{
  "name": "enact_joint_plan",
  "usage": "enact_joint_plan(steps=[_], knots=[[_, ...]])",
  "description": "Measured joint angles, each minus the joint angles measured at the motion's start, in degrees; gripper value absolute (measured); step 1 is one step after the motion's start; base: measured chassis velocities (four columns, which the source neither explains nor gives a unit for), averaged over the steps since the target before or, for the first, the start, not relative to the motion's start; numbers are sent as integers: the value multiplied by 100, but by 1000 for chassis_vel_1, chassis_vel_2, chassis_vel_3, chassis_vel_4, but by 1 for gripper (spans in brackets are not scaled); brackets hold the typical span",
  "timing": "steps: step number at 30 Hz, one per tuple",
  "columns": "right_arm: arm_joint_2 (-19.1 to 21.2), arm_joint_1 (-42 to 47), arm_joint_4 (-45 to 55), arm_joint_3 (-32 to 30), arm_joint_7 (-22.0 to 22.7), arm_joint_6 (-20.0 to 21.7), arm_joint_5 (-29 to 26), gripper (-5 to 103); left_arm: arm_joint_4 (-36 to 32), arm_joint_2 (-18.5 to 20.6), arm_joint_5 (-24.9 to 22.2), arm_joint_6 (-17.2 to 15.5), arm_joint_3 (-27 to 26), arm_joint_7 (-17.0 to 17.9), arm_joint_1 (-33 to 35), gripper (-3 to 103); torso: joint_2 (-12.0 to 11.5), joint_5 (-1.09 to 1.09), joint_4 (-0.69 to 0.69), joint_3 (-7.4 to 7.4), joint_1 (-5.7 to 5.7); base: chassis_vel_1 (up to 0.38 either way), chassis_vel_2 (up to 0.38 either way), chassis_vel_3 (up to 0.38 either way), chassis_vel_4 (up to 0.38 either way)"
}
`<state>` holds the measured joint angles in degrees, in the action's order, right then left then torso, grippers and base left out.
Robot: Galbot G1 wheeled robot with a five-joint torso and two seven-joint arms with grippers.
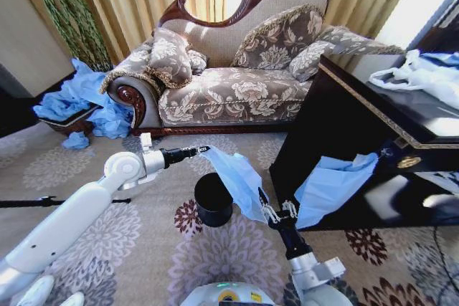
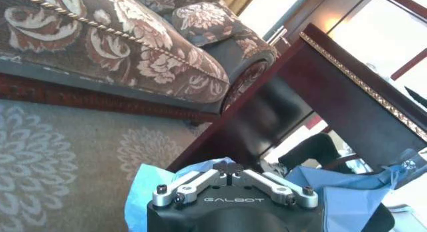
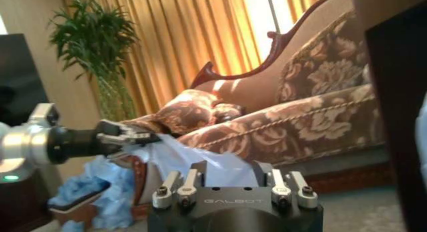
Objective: Place a garbage bag over the trash bin.
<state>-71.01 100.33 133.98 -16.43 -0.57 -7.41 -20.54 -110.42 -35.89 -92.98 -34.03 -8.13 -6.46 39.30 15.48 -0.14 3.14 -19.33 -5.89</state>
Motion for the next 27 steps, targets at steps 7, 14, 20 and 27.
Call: enact_joint_plan(steps=[7,14,20,27], knots=[[158,-142,-131,446,53,99,-51,21,-144,-53,-15,-1,14,75,5,0,0,-1,1,0,0,0,0,0,0],[311,-875,-695,618,499,141,-222,1,-450,-6,-166,11,-44,173,66,0,0,0,0,0,0,0,0,0,0],[387,-1258,-871,685,726,209,-502,0,-595,44,-213,28,-115,213,108,0,0,-1,0,0,0,0,0,0,0],[371,-1471,-965,805,780,266,-590,0,-736,3,-257,51,-82,331,79,0,0,0,-1,0,0,0,0,0,0]])
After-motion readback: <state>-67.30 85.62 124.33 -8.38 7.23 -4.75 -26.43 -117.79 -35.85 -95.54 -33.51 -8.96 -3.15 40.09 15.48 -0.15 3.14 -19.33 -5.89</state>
